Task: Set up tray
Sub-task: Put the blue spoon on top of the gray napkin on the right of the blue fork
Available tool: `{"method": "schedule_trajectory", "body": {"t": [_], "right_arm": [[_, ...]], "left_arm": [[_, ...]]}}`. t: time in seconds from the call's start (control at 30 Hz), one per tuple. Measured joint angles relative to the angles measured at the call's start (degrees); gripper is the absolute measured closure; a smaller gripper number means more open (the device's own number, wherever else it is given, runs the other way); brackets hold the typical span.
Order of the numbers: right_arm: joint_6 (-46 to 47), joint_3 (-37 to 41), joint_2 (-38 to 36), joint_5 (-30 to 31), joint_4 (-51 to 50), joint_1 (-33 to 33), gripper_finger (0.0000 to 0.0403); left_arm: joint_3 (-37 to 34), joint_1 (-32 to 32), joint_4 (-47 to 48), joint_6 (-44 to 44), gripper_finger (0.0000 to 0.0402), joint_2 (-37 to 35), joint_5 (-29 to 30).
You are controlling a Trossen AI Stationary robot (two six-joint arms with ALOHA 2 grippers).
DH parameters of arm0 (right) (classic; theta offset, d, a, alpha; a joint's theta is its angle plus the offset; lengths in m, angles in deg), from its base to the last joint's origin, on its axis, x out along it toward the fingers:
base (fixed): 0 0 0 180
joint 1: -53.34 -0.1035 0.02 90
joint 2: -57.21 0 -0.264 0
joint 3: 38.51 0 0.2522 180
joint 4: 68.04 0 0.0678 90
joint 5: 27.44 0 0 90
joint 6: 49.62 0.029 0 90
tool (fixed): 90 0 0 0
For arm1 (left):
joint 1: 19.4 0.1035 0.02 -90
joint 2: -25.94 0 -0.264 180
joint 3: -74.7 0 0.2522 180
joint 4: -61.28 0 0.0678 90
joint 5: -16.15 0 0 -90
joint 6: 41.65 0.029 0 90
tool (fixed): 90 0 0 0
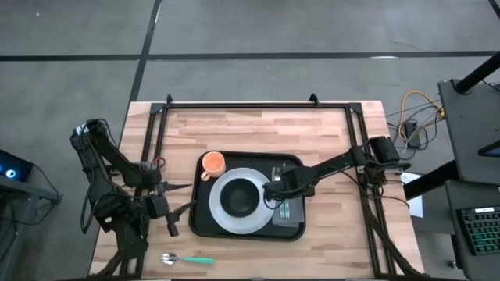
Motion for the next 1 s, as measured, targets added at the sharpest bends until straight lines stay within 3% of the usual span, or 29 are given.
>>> {"method": "schedule_trajectory", "body": {"t": [0.2,0.4,0.53,0.77,1.0], "right_arm": [[-4.25,-5.17,-1.51,1.74,-9.56,-0.02,0.0291],[-13.75,-11.58,-5.53,12.80,-16.39,-3.17,0.0298],[-20.74,-13.54,-8.59,16.08,-18.52,-5.52,0.0305],[-23.49,-13.86,-11.99,16.22,-23.00,-9.73,0.0301],[-22.16,-13.62,-12.39,16.06,-31.56,-12.57,0.0282]], "left_arm": [[-1.45,-0.07,1.49,1.19,0.0197,0.02,-8.19],[-4.45,0.04,1.78,-0.76,0.0197,0.09,-26.46],[-7.96,0.05,1.75,-10.05,0.0197,0.50,-33.87],[-14.21,-0.22,-1.01,-36.66,0.0197,0.88,-48.21],[-12.35,-1.29,-3.61,-42.96,0.0197,5.51,-50.14]]}}
